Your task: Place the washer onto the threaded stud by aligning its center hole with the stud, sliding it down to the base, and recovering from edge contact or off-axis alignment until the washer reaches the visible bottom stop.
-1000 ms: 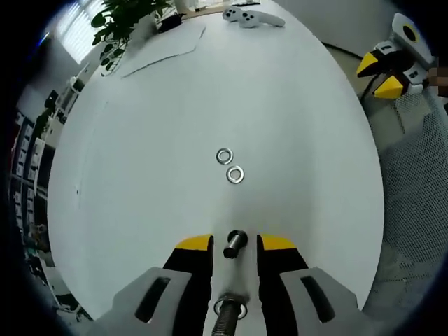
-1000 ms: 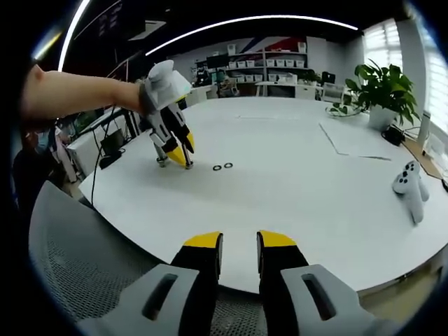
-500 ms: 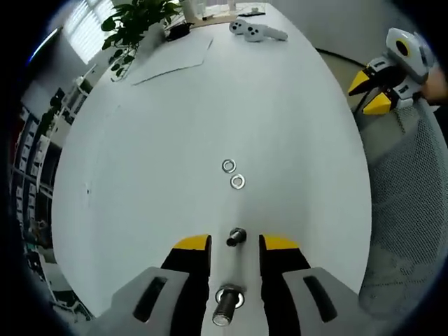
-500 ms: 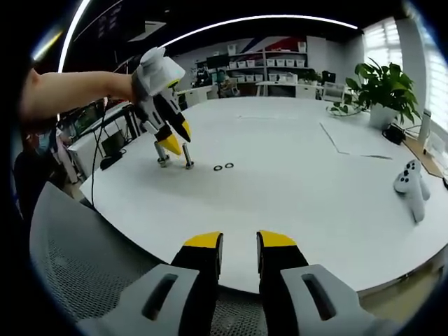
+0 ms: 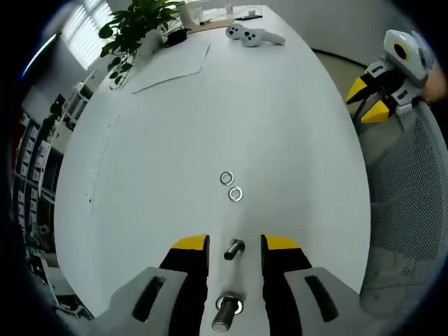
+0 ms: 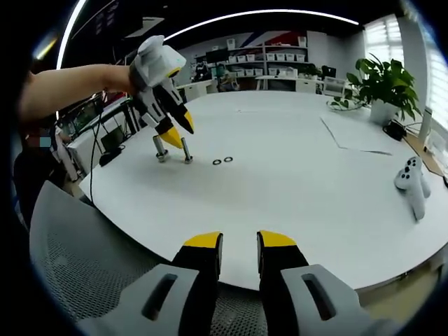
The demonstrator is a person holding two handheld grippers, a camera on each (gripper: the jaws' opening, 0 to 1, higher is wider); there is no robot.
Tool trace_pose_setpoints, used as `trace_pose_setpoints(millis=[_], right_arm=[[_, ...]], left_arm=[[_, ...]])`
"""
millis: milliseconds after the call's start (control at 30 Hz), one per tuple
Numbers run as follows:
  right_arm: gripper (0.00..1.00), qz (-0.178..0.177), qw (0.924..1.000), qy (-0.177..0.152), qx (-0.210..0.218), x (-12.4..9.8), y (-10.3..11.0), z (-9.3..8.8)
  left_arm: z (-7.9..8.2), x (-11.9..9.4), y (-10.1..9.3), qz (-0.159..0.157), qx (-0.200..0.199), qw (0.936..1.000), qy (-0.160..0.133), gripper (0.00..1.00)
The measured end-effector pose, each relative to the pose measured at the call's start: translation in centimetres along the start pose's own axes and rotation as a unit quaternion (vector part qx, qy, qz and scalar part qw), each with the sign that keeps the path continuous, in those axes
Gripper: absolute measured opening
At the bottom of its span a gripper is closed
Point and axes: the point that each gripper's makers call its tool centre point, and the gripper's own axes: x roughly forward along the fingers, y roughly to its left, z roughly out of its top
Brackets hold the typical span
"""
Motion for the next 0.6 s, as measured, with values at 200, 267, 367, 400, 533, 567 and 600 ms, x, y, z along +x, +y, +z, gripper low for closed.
trace_pose_setpoints(millis=[200, 267, 367, 400, 533, 567, 600], right_arm=[[0.22, 0.000, 1.0000, 0.007, -0.003, 0.1, 0.0, -0.2], [0.22, 0.002, 0.9999, 0.009, -0.004, 0.1, 0.1, -0.2], [0.22, 0.003, 0.9999, 0.010, -0.004, 0.1, 0.1, -0.2], [0.22, 0.004, 0.9999, 0.010, -0.005, 0.1, 0.2, -0.3], [0.22, 0.006, 0.9999, 0.009, -0.004, 0.1, 0.2, -0.2], [0.23, 0.006, 0.9999, 0.009, -0.004, 0.1, 0.2, -0.2], [0.23, 0.007, 0.9999, 0.010, -0.005, 0.1, 0.3, -0.3]], left_arm=[[0.7, 1.0, -0.7, -0.004, 0.022, 0.9997, 0.003, 0.29], [1.0, 1.3, -0.9, -0.010, 0.017, 0.9998, 0.002, 0.29], [1.1, 2.1, -1.0, -0.016, 0.017, 0.9997, 0.006, 0.29], [1.1, 2.3, -1.0, -0.017, 0.018, 0.9997, 0.008, 0.29], [1.5, 3.5, -0.8, -0.020, 0.017, 0.9996, 0.009, 0.28], [1.6, 3.7, -0.7, -0.020, 0.018, 0.9996, 0.008, 0.28], [1.7, 4.1, -0.6, -0.022, 0.018, 0.9996, 0.008, 0.28]])
